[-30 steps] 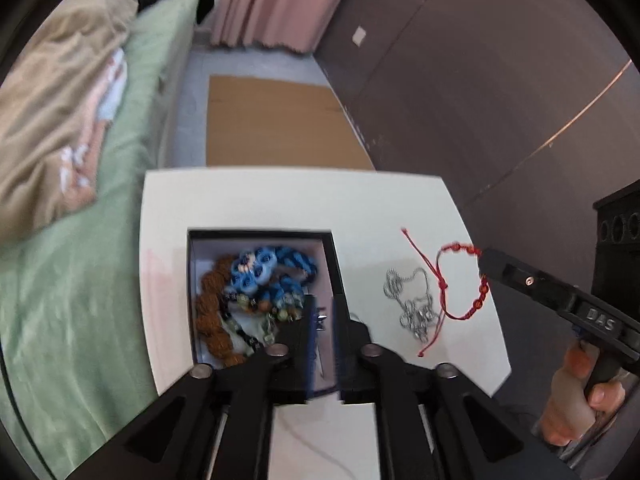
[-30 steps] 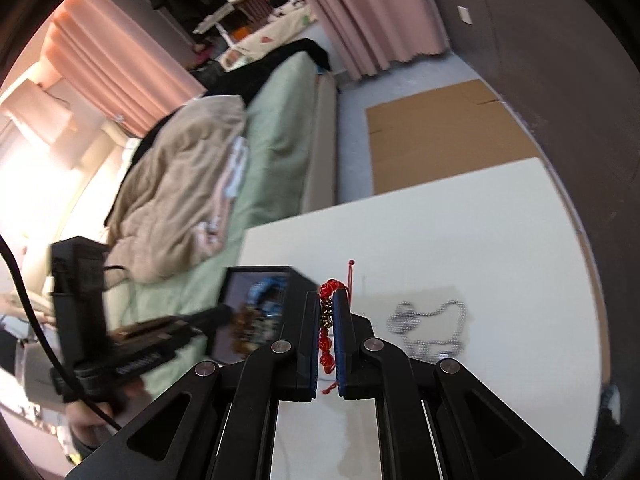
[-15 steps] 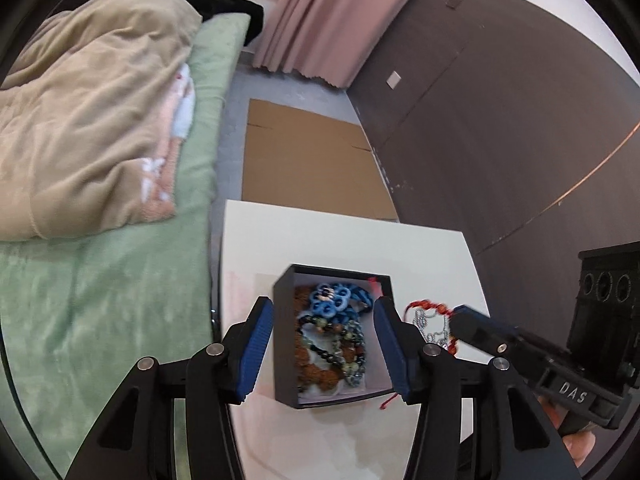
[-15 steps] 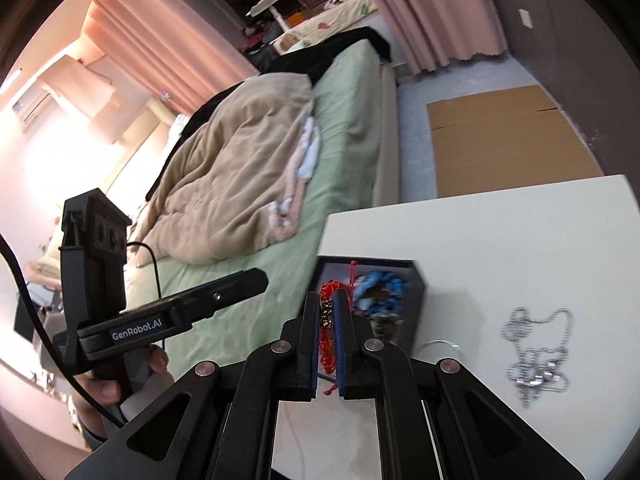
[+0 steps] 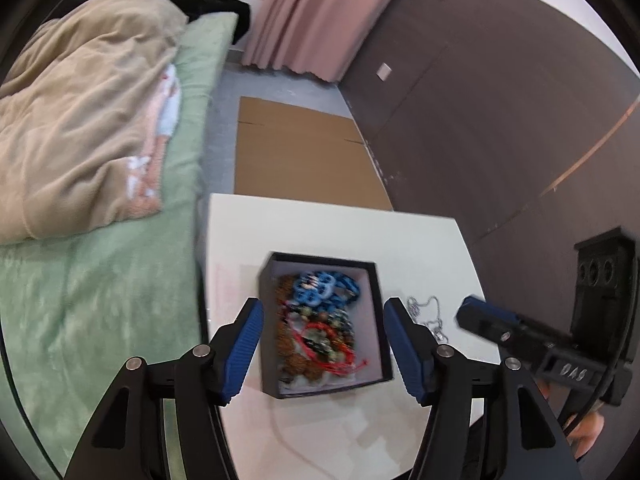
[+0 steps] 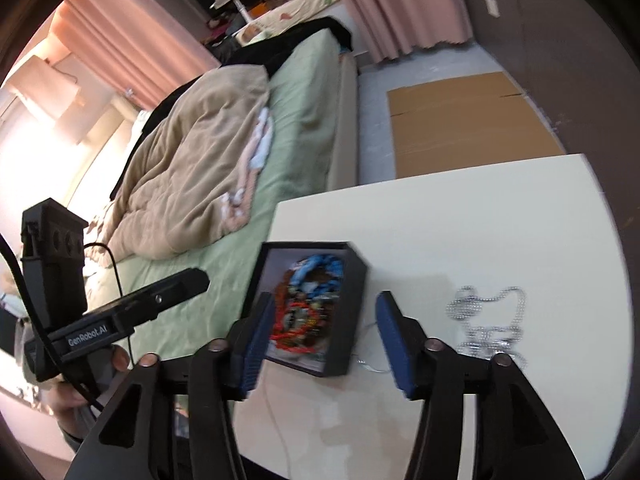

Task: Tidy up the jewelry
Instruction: 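Move the left tool to the silver hoop beside the box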

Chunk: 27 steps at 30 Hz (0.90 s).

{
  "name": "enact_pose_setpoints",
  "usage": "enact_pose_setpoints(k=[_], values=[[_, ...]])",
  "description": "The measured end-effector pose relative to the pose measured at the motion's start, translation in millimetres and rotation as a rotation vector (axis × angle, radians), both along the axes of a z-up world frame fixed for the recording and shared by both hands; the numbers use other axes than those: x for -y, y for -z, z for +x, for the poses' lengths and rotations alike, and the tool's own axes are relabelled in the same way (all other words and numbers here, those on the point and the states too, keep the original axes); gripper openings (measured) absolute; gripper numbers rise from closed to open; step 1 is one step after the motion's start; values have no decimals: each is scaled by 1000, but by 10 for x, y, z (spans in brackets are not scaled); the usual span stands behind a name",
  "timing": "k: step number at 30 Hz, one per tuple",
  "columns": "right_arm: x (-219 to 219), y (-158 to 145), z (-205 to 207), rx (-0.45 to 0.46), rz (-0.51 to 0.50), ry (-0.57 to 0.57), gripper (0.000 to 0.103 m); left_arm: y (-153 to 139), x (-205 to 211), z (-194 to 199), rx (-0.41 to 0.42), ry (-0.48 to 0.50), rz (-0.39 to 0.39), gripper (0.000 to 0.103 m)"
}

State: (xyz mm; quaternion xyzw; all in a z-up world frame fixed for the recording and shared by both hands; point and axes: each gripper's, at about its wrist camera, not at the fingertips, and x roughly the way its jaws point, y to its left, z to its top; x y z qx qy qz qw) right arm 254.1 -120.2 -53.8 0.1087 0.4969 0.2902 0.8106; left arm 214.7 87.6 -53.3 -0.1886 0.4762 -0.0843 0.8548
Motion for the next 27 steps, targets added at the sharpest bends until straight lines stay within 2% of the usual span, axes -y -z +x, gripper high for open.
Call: enact_pose_setpoints(k=[1, 9, 16, 18, 23, 27], values=[[85, -16, -6, 6, -5, 17, 67, 5, 47, -2, -2, 11, 5, 63], [544, -12, 27, 4, -26, 67, 67, 25, 519, -47, -24, 79, 58, 63], [930, 24, 30, -2, -11, 93, 67, 115, 730, -210, -63, 66, 74, 63], [1006, 40, 19, -1, -15, 99, 67, 174, 783, -271, -80, 61, 86, 61], [1198, 85, 6, -14, -12, 107, 67, 332, 904, -321, -133, 54, 107, 42], [1315, 90, -26, -17, -3, 114, 67, 456, 1020, -328, -163, 57, 108, 38]])
